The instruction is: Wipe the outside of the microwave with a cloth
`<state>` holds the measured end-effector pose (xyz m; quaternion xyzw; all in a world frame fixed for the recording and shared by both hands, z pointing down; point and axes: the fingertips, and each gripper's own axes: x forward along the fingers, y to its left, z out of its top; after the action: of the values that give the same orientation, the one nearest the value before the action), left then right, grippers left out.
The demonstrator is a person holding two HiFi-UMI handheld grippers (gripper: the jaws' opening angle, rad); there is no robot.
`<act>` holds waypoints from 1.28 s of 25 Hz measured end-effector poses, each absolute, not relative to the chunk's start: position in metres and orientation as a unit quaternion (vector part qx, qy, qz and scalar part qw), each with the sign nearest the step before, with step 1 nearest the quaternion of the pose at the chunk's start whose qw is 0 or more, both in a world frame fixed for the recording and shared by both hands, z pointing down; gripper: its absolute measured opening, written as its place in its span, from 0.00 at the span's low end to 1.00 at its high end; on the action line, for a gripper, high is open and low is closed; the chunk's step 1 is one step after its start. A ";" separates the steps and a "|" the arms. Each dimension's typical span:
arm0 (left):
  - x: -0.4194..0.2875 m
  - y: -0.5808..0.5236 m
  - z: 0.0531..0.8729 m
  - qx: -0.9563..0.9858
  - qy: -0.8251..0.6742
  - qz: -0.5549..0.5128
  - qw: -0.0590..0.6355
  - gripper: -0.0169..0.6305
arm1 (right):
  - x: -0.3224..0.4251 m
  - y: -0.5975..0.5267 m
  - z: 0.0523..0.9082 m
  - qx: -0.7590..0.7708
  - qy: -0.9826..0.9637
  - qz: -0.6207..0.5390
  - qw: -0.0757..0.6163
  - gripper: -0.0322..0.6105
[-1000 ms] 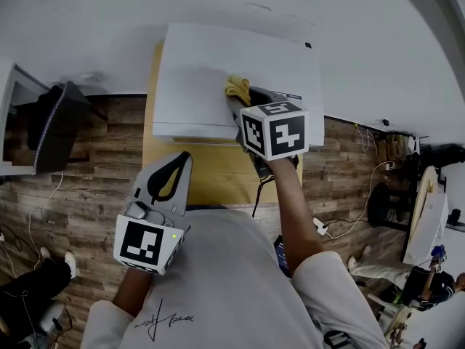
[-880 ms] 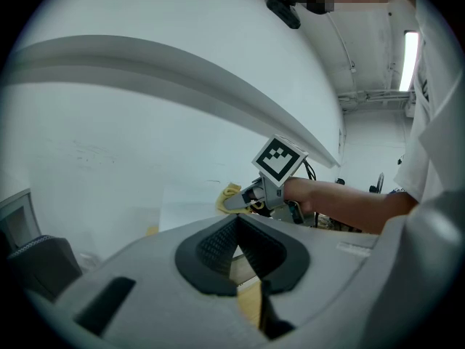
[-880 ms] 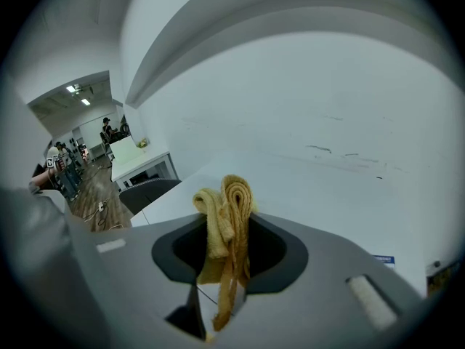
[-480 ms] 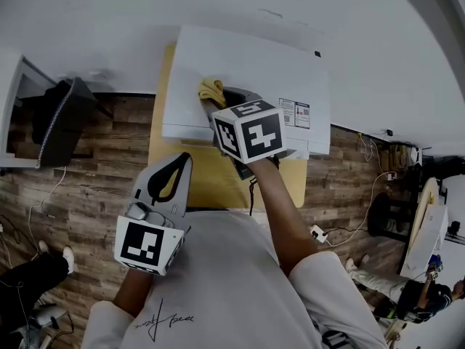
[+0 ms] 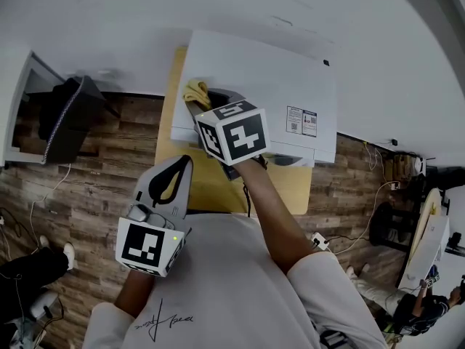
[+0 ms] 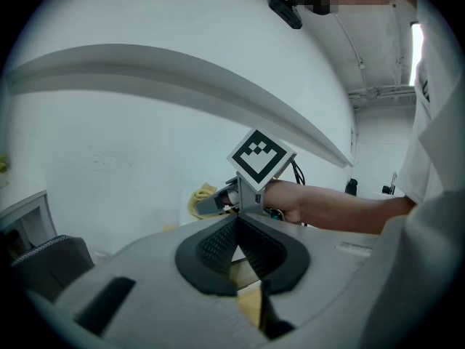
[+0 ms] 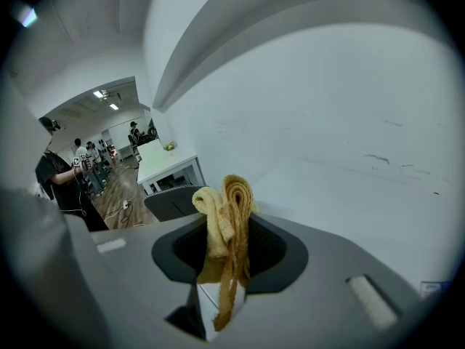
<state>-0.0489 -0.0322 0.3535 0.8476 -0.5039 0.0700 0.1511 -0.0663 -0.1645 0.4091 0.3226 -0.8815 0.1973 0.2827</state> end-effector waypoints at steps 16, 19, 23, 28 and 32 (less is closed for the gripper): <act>-0.060 -0.032 0.352 0.837 -0.520 0.065 0.155 0.01 | -0.075 -0.141 0.382 0.258 -0.924 0.231 0.161 0.25; -0.054 -0.033 0.352 0.841 -0.516 0.064 0.154 0.01 | -0.060 -0.140 0.378 0.269 -0.924 0.224 0.152 0.25; -0.048 -0.034 0.349 0.847 -0.507 0.063 0.150 0.01 | -0.038 -0.140 0.373 0.290 -0.921 0.224 0.135 0.25; -0.038 -0.033 0.345 0.852 -0.499 0.060 0.147 0.01 | -0.006 -0.137 0.364 0.319 -0.917 0.210 0.116 0.25; -0.029 -0.031 0.342 0.855 -0.493 0.054 0.150 0.01 | 0.022 -0.132 0.358 0.337 -0.913 0.205 0.099 0.25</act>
<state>-0.0292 -0.0306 0.3418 0.8553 -0.4931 0.0542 0.1497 0.0223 -0.1315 0.3578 0.3373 -0.9134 0.2053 0.0989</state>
